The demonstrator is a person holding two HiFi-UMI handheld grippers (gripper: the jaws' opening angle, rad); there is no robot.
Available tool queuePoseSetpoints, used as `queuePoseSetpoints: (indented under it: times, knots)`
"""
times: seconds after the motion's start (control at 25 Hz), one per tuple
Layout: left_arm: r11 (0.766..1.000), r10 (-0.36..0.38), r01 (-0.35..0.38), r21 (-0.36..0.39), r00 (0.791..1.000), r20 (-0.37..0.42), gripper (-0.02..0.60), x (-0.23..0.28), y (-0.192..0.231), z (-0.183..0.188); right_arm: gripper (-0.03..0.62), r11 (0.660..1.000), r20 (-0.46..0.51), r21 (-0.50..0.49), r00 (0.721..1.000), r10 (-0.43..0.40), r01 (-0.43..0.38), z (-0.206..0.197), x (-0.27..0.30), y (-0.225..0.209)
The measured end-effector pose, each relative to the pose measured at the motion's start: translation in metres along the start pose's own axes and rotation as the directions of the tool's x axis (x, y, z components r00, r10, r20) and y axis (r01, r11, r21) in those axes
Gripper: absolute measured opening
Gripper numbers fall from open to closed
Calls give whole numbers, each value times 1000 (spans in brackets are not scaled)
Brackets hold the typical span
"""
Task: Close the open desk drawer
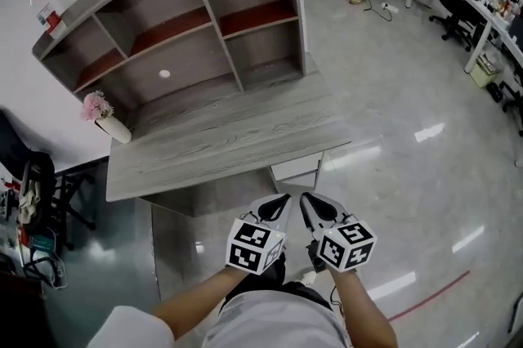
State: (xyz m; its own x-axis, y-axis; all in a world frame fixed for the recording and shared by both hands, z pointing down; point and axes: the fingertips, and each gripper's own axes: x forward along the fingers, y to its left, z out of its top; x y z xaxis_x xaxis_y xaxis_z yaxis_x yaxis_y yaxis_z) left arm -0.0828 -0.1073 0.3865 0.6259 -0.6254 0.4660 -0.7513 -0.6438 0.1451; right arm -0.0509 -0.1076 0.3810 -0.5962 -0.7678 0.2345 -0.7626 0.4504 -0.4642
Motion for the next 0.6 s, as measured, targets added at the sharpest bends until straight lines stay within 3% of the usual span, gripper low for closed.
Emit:
queuePoseSetpoints:
  times: [0.6]
  knots:
    - [1000, 7, -9, 22, 996, 88, 3, -22, -30, 30, 2, 979, -33, -203, 999, -11, 4, 24, -26, 29]
